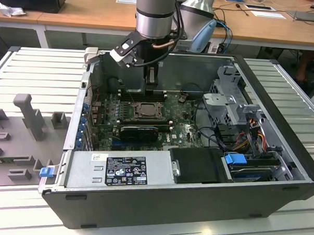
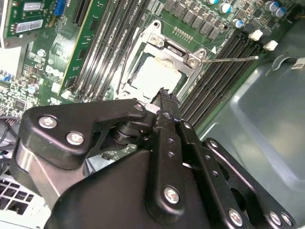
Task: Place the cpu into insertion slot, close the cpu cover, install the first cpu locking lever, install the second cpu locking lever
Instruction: 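Install the first cpu locking lever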
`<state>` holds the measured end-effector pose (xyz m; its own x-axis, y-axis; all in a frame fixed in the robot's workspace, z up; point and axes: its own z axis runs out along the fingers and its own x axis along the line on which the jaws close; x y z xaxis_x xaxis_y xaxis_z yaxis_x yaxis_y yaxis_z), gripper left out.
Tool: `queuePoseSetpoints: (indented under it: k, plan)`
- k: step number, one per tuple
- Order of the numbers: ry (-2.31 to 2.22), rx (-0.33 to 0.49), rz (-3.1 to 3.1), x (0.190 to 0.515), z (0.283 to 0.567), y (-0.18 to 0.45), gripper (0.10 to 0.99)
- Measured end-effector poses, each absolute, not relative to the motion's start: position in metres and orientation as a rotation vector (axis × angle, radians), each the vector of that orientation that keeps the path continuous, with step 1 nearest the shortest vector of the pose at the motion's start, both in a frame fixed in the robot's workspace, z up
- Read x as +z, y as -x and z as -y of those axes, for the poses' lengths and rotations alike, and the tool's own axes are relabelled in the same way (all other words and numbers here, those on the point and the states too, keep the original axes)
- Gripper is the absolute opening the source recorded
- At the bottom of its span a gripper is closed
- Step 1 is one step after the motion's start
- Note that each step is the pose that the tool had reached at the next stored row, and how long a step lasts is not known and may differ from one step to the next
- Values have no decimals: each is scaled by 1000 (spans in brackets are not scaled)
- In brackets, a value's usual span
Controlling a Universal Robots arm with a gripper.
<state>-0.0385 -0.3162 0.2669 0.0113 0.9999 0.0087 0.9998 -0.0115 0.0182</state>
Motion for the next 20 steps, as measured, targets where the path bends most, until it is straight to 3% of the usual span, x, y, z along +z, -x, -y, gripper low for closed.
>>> queuePoseSetpoints:
  k: [4, 20]
  plan:
    - [-2229, 30, -2204, 279, 316, 39, 106]
    - [-1863, 31, -2525, 279, 316, 39, 106]
